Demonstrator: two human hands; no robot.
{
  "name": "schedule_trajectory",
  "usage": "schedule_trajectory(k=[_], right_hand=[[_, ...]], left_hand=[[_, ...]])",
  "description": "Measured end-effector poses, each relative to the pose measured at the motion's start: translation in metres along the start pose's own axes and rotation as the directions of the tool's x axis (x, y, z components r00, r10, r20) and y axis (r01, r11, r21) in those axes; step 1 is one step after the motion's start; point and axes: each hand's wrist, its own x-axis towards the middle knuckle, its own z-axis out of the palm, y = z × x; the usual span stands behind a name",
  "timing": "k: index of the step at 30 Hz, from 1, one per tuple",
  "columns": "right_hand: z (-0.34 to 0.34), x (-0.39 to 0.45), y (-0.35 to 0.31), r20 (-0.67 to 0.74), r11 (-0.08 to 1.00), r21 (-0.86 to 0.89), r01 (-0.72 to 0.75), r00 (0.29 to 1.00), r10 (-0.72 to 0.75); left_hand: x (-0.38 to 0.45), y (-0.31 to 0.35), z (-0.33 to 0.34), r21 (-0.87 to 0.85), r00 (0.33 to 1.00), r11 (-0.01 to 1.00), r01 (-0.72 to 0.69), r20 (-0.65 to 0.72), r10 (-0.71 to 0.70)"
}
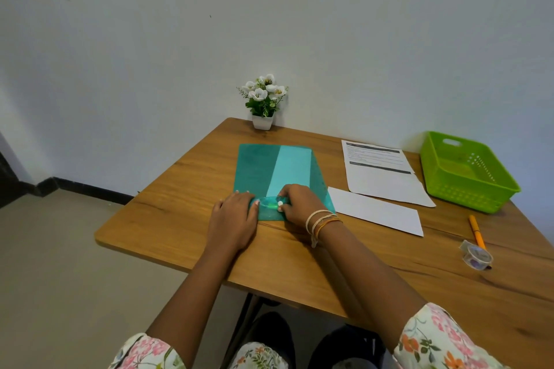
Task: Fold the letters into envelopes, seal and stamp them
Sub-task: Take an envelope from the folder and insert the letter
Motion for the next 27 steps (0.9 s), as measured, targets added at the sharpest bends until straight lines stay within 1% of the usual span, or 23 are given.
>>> schedule_trajectory(k=[2, 4, 6, 8, 10, 14, 16, 19, 21, 24, 27], right_hand=[[0.003, -0.009, 0.000, -0.074, 0.999, 0.002, 0.048, 0.996, -0.048], [0.006, -0.019, 0.000, -0.179, 0.991, -0.036, 0.126, 0.975, -0.131], [0.008, -0.030, 0.001, -0.277, 0.975, -0.082, 0.205, 0.936, -0.220], [0.008, -0.042, 0.003, -0.327, 0.957, -0.129, 0.260, 0.900, -0.289], [0.008, -0.055, 0.007, -0.342, 0.944, -0.164, 0.288, 0.881, -0.328], [0.010, -0.078, 0.016, -0.277, 0.943, -0.152, 0.295, 0.903, -0.327], [0.012, -0.083, 0.021, -0.239, 0.957, -0.091, 0.275, 0.927, -0.289], [0.015, -0.088, 0.023, -0.208, 0.971, 0.001, 0.237, 0.950, -0.232], [0.016, -0.089, 0.022, -0.215, 0.973, 0.042, 0.228, 0.953, -0.214], [0.016, -0.086, 0.019, -0.219, 0.981, 0.048, 0.189, 0.960, -0.174], [0.015, -0.078, 0.016, -0.229, 0.989, 0.036, 0.146, 0.964, -0.134]], left_hand=[[0.000, -0.001, 0.001, -0.030, 1.000, 1.000, 0.009, -0.020, -0.009], [0.000, 0.000, 0.000, -0.061, 0.999, 0.998, 0.003, -0.035, -0.005], [-0.002, 0.000, -0.003, -0.146, 0.999, 0.989, 0.018, -0.044, -0.024], [-0.002, 0.000, -0.007, -0.267, 0.996, 0.961, 0.070, -0.036, -0.083], [-0.002, 0.000, -0.011, -0.367, 0.991, 0.922, 0.122, -0.011, -0.136], [-0.001, -0.004, -0.012, -0.416, 0.989, 0.897, 0.147, 0.038, -0.144], [0.001, -0.008, -0.010, -0.382, 0.993, 0.917, 0.115, 0.051, -0.104], [0.003, -0.012, -0.006, -0.181, 0.990, 0.981, 0.064, 0.139, -0.039], [0.004, -0.011, -0.002, -0.084, 0.985, 0.995, 0.060, 0.164, -0.046], [0.006, -0.009, 0.000, -0.090, 0.993, 0.992, 0.090, 0.089, -0.082], [0.007, -0.006, 0.001, -0.060, 0.998, 0.996, 0.065, 0.005, -0.065]])
